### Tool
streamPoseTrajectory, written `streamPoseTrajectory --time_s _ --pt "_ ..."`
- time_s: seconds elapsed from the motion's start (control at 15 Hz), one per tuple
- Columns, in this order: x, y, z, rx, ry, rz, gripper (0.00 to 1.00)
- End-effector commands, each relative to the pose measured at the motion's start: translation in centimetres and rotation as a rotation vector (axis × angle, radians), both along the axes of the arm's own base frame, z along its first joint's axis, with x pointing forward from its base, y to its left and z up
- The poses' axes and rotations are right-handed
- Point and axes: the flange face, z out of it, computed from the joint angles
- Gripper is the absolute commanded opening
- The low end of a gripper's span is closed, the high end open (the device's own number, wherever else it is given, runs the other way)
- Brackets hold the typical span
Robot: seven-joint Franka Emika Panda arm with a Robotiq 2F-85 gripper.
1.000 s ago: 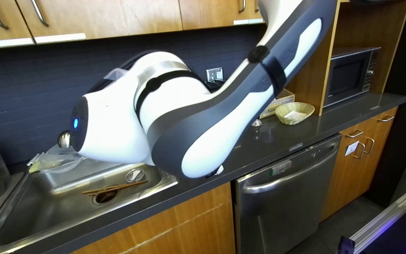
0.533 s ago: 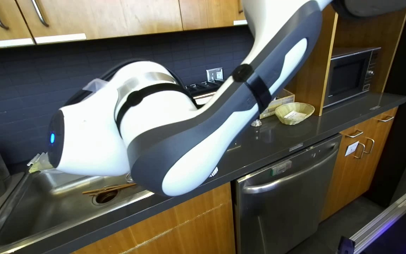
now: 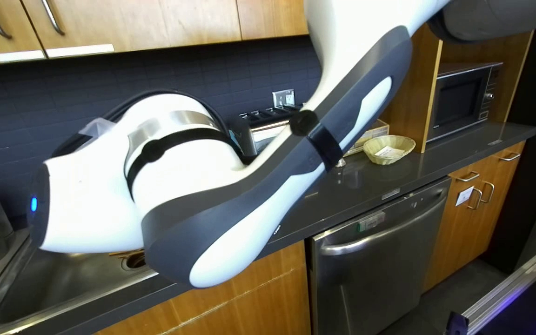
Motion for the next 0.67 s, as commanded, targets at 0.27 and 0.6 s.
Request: streamPoseTrajectory --time_s 0.27,0.6 --pt "0.4 2.2 -1.1 -0.004 0.041 0.055 0.06" --pt "1.0 3.0 -1.1 -0.003 0.052 0.075 0.06"
